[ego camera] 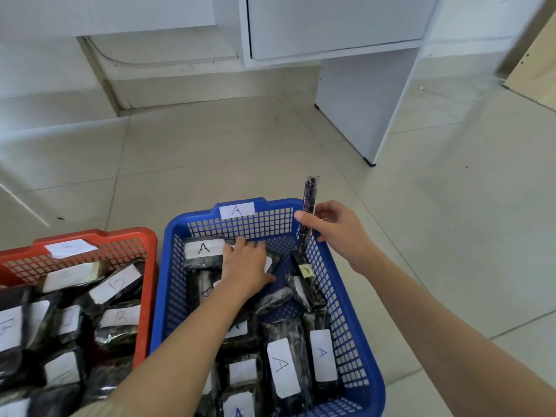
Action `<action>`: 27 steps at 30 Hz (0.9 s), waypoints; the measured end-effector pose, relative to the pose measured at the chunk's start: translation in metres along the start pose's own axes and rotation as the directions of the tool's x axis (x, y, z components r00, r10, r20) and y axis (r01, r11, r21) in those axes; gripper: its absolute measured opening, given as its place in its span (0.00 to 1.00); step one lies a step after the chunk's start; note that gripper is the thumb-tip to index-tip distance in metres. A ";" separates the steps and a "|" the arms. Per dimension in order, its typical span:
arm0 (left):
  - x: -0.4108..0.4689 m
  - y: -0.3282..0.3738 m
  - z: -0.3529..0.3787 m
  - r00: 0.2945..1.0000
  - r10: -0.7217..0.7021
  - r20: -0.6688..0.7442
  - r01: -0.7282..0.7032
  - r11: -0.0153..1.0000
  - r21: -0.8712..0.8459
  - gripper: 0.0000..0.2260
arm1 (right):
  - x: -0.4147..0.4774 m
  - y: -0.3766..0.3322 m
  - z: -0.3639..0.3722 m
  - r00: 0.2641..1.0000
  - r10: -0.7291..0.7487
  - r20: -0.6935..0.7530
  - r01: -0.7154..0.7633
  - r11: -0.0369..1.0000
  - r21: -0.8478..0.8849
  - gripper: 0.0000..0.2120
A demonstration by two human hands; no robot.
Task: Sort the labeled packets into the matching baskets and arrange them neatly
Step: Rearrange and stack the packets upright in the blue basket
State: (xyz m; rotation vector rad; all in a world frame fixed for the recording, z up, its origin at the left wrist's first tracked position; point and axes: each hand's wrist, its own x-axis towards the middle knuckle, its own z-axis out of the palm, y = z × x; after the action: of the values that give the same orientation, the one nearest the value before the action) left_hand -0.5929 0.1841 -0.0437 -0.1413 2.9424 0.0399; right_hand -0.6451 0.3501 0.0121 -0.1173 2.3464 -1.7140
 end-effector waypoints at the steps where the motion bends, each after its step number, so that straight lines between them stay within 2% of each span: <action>1: 0.002 0.004 0.002 1.000 -0.020 -0.016 0.020 1.000 0.003 0.29 | -0.001 0.000 -0.002 1.000 -0.008 0.010 0.008 1.000 0.001 0.18; 3: 0.003 0.009 0.003 0.996 -0.035 -0.079 0.033 0.999 -0.031 0.30 | -0.002 0.000 -0.004 0.999 -0.026 0.022 0.026 1.000 -0.006 0.15; 5: 0.001 0.013 -0.002 0.982 -0.062 -0.181 0.020 0.974 -0.226 0.30 | -0.002 -0.001 -0.004 0.999 -0.038 0.023 0.038 0.999 -0.017 0.15; 6: 0.000 0.014 -0.007 0.965 -0.122 -0.234 0.019 0.916 -0.401 0.30 | -0.002 -0.001 -0.004 0.999 -0.041 0.021 0.041 0.999 -0.017 0.15; 8: -0.006 0.010 -0.024 0.902 -0.322 -0.287 0.024 0.701 -0.713 0.29 | -0.002 -0.001 -0.003 0.999 -0.042 0.017 0.042 0.999 -0.002 0.15; 9: -0.009 0.004 -0.031 0.860 -0.410 -0.303 0.017 0.616 -0.788 0.28 | -0.002 -0.001 -0.002 0.999 -0.042 0.015 0.041 0.999 0.005 0.16; 10: -0.012 -0.004 -0.037 0.826 -0.464 -0.319 0.019 0.589 -0.808 0.27 | -0.002 -0.001 -0.001 0.999 -0.038 0.011 0.038 0.999 0.012 0.16; 12: -0.022 -0.024 -0.043 0.832 -0.441 -0.337 0.055 0.669 -0.741 0.26 | -0.002 -0.002 0.002 1.000 -0.027 -0.003 0.028 0.999 0.029 0.19; 15: -0.041 -0.050 -0.033 0.927 -0.297 -0.229 0.151 0.855 -0.495 0.25 | -0.003 -0.003 0.009 0.999 -0.017 -0.034 0.018 0.999 0.041 0.21; 17: -0.050 -0.059 -0.022 0.957 -0.238 -0.164 0.173 0.926 -0.336 0.24 | -0.005 -0.004 0.012 0.998 -0.009 -0.055 0.011 0.999 0.040 0.22; 18: -0.053 -0.059 -0.018 0.960 -0.228 -0.160 0.177 0.942 -0.285 0.24 | -0.007 -0.005 0.012 0.998 -0.009 -0.057 0.011 0.999 0.033 0.23; 20: -0.055 -0.050 -0.019 0.947 -0.214 -0.239 0.159 0.960 -0.229 0.24 | -0.009 -0.006 0.010 0.998 -0.011 -0.058 0.012 1.000 0.016 0.23; 22: -0.050 -0.029 -0.022 0.936 -0.117 -0.333 0.048 0.977 -0.207 0.24 | -0.010 -0.009 0.003 0.997 -0.008 -0.071 0.009 1.000 0.024 0.22; 23: -0.046 -0.016 -0.023 0.944 -0.052 -0.326 -0.018 0.978 -0.209 0.22 | -0.010 -0.010 -0.001 0.996 -0.010 -0.085 0.013 0.999 0.033 0.22; 25: -0.035 0.012 -0.017 0.978 0.000 -0.208 -0.057 0.962 -0.268 0.22 | -0.010 -0.010 -0.008 0.993 -0.020 -0.112 0.026 0.998 0.051 0.22; 27: -0.022 0.033 -0.010 0.999 -0.028 -0.040 0.011 0.924 -0.383 0.24 | -0.013 -0.009 -0.014 0.993 -0.024 -0.113 0.031 0.998 0.057 0.21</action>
State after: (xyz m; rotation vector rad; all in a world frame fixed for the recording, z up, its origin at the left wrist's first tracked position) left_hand -0.5762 0.2189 -0.0291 -0.2295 2.9392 0.6198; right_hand -0.6362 0.3627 0.0266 -0.0448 2.3806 -1.8464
